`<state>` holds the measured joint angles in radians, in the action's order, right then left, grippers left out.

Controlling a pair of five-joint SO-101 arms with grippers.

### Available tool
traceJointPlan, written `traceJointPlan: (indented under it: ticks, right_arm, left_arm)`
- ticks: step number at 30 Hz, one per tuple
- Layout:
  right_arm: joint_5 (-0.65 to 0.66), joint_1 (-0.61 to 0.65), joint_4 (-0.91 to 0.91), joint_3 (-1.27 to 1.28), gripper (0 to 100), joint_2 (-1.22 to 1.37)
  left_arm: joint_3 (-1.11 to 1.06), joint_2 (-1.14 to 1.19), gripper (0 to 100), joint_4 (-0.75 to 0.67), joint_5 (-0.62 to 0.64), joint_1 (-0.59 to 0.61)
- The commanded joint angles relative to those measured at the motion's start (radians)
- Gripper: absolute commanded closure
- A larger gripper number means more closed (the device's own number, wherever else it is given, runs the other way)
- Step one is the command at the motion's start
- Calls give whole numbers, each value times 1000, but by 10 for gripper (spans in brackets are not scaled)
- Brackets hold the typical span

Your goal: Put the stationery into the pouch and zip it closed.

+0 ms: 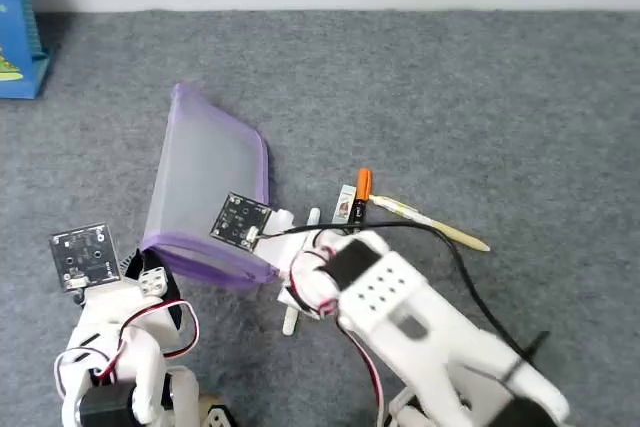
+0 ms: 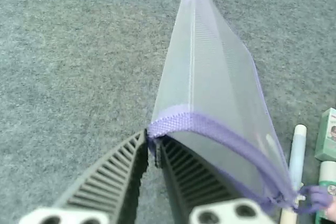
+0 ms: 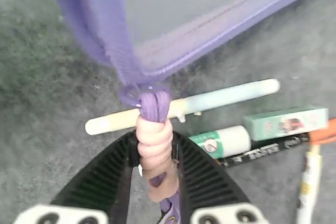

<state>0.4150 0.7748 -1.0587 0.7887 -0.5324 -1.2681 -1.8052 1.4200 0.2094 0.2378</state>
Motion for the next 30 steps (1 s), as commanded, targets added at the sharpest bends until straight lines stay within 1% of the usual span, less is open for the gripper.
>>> traceJointPlan:
  ticks: [1,4,9,12,18,22,27,30]
  right_arm:
    - [9,-12,-58,-72,989,-159]
    - [9,-12,-104,-72,989,-260]
    - [9,-12,-159,-72,989,-410]
    - [9,-12,-185,-74,989,-492]
    - [-15,-12,-211,-74,989,-618]
    - [-17,-18,-223,-75,989,-657]
    - [-15,-97,-217,-77,989,-665]
    - [-14,-120,-219,-77,989,-670]
  left_arm:
    - [10,-8,987,-2,-2,-9]
    - [10,-8,949,-2,-2,-9]
    - [-4,-8,803,-6,0,-9]
    - [-30,-8,744,-15,2,-11]
    - [-88,-8,739,-38,0,-11]
    - [-134,-8,739,-57,0,-11]
    - [-137,-8,739,-52,0,-3]
    - [-136,-8,754,-52,0,-3]
